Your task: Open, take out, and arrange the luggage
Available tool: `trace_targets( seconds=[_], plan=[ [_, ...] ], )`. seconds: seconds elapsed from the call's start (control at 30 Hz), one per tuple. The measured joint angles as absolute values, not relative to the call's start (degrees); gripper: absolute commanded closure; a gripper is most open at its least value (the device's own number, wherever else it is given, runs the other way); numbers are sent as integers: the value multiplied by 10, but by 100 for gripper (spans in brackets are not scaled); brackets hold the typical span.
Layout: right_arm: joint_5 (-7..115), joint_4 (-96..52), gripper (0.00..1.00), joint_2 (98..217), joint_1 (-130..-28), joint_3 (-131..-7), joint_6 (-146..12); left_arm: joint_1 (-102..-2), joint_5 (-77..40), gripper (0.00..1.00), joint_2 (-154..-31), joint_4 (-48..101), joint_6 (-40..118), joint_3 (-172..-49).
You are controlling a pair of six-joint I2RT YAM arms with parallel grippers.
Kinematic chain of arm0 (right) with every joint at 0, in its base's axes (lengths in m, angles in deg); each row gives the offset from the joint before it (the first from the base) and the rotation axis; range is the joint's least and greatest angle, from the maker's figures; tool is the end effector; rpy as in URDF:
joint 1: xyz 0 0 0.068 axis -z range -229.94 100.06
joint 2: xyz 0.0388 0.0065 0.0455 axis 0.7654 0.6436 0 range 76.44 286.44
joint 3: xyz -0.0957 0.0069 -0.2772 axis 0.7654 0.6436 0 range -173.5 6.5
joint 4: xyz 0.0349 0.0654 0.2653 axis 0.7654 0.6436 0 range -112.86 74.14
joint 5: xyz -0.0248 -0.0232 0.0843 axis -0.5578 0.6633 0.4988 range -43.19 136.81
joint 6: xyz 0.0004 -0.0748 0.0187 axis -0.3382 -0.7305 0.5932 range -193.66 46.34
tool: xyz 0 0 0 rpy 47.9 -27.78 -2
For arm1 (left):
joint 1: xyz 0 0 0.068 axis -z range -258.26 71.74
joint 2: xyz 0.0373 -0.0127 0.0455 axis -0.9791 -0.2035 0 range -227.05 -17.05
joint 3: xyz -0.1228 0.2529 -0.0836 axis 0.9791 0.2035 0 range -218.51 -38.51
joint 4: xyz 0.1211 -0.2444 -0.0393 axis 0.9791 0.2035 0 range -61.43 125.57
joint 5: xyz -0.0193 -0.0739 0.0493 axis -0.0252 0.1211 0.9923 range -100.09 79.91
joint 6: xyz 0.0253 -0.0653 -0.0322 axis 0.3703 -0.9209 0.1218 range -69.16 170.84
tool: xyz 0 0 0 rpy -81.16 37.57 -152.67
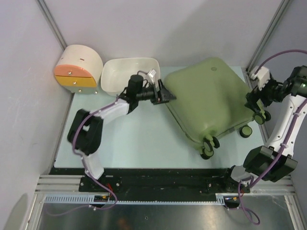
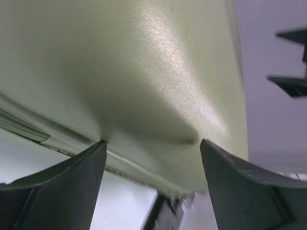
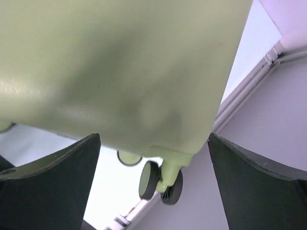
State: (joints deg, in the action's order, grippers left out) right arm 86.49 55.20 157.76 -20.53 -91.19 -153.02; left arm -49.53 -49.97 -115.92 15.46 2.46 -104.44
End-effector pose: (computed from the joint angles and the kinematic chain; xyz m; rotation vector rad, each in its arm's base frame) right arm 0.2544 -0.0954 0.4166 -1.1635 2.0016 0.0118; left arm 0.3584 -0.2443 0.2620 0.1683 2.1564 -1.5122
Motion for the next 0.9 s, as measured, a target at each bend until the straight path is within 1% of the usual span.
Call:
trace_targets(
  seconds=[0.07,0.2,0.3,0.4,0.43,0.5,0.6,0.73,0.8,0.9],
  plan=[
    [887,540,2,1592,-196,-941,-1463,-503,-497,20,-1222,145,31,-1110],
    [895,444,6,1656,-162,-999,-1321,-516,-501,19,-1329,121,57,-1242],
    [860,378,11,1696,-146,-1002,-1271,-521,-499,19,-1333,122,94,-1264],
    [817,343,14,1720,-132,-986,-1264,-526,-492,18,-1304,157,143,-1267],
    [802,334,17,1723,-127,-972,-1268,-526,-489,18,-1287,173,161,-1264],
    [776,329,20,1730,-117,-946,-1279,-527,-481,16,-1231,204,194,-1235],
    [749,336,23,1739,-102,-912,-1309,-529,-477,16,-1109,230,226,-1143],
    [735,373,23,1738,-101,-854,-1380,-529,-480,16,-954,255,241,-1028],
    [736,385,23,1729,-101,-823,-1422,-527,-483,15,-906,259,239,-976],
    [753,397,23,1706,-108,-795,-1487,-519,-484,11,-873,277,234,-904]
  ],
)
